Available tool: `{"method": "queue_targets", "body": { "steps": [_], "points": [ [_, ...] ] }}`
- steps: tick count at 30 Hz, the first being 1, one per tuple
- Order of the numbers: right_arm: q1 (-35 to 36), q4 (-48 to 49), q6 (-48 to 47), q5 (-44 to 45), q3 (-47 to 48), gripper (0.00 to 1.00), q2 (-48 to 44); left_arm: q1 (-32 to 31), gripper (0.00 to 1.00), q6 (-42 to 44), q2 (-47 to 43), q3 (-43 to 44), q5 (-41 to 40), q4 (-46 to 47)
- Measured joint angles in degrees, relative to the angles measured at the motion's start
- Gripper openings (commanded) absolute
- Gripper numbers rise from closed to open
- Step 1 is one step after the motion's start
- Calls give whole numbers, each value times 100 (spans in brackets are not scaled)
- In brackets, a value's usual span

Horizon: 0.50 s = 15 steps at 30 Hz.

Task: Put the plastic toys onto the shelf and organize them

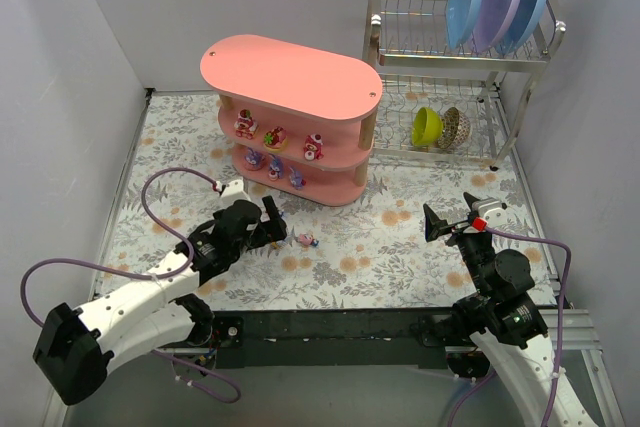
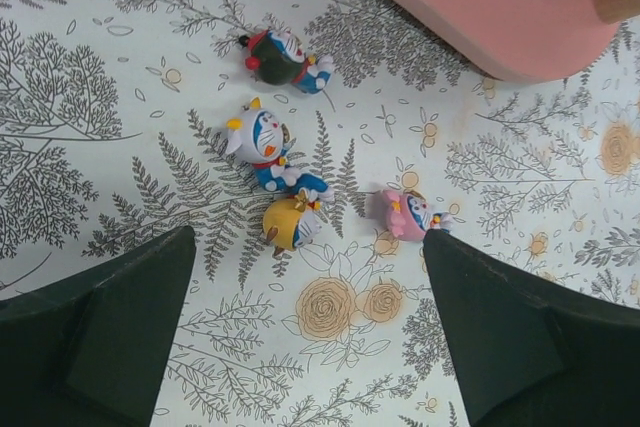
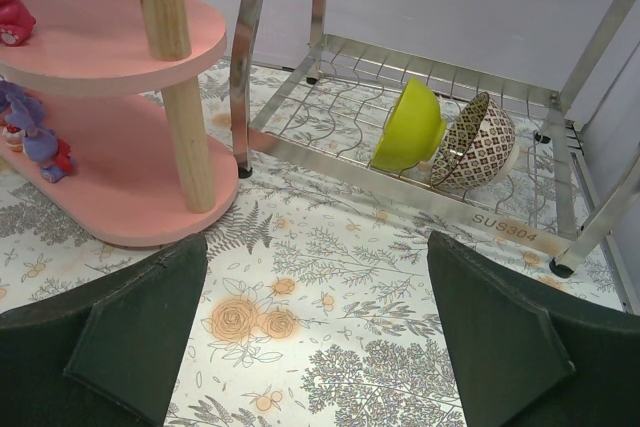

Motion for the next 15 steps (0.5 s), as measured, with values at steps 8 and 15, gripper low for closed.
{"method": "queue_targets", "body": {
  "steps": [8, 15],
  "points": [
    [0, 2, 0, 2, 0, 98, 0, 55, 98, -310, 367, 0, 26, -138],
    [0, 2, 0, 2, 0, 98, 0, 107, 91, -693, 758, 61, 31, -177]
  ]
}}
